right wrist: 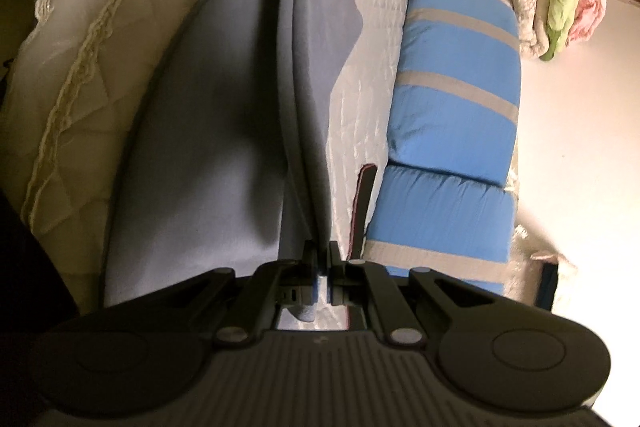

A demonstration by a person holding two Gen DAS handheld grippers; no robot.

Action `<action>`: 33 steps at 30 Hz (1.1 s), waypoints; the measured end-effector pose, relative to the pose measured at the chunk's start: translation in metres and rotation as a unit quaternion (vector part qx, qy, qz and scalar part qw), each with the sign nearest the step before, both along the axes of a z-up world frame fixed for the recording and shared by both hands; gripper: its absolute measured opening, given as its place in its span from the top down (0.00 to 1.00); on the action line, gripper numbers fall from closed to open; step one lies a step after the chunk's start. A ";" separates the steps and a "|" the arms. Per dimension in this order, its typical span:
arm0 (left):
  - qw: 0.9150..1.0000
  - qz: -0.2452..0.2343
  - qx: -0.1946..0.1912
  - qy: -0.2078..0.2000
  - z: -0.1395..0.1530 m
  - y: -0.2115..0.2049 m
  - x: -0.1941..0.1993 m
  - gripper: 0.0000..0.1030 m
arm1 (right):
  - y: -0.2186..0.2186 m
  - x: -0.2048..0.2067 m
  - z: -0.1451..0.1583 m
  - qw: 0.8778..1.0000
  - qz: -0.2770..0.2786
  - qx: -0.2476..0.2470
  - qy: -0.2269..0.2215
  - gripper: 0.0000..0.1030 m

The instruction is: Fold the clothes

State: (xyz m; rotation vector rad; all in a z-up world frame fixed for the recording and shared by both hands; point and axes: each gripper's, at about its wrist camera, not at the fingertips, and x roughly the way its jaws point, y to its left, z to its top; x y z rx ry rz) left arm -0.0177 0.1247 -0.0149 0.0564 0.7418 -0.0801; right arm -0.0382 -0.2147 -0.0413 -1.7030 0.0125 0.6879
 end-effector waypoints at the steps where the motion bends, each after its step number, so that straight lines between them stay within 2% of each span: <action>1: 0.999 -0.030 0.011 -0.014 0.001 -0.010 -0.005 0.31 | 0.000 0.000 0.000 1.000 -0.002 0.002 0.001 0.97; 3: 0.993 -0.100 0.043 -0.048 0.001 -0.032 -0.019 0.31 | 0.002 0.001 0.000 1.000 -0.005 0.006 0.002 0.97; 5: 0.973 -0.181 0.102 -0.096 -0.005 -0.062 -0.037 0.31 | 0.003 0.002 0.000 1.000 -0.006 0.009 0.000 0.97; 6: 0.963 -0.207 0.128 -0.115 -0.010 -0.076 -0.045 0.31 | 0.003 0.003 0.001 1.000 -0.007 0.011 -0.001 0.97; 10: 0.936 -0.252 0.194 -0.148 -0.034 -0.121 -0.060 0.31 | 0.007 0.006 0.006 1.000 -0.010 0.017 -0.004 0.97; 15: 0.902 -0.252 0.312 -0.158 -0.071 -0.158 -0.056 0.31 | 0.008 0.011 0.012 1.000 -0.012 0.021 -0.010 0.97; 19: 0.896 -0.197 0.368 -0.154 -0.086 -0.166 -0.040 0.31 | 0.010 0.016 0.020 0.999 -0.012 0.024 -0.022 0.97; 22: 0.901 -0.138 0.387 -0.140 -0.083 -0.157 -0.030 0.31 | 0.012 0.020 0.028 0.999 -0.013 0.034 -0.034 0.97; 26: 0.909 -0.076 0.398 -0.098 -0.080 -0.136 -0.025 0.31 | 0.018 0.024 0.038 0.998 -0.008 0.047 -0.047 0.97; 28: 0.911 -0.065 0.398 -0.081 -0.081 -0.126 -0.026 0.30 | 0.024 0.024 0.042 0.997 0.000 0.055 -0.048 0.97; 33: 0.903 -0.077 0.419 -0.061 -0.092 -0.115 -0.032 0.30 | 0.037 0.022 0.048 0.997 0.018 0.065 -0.047 0.97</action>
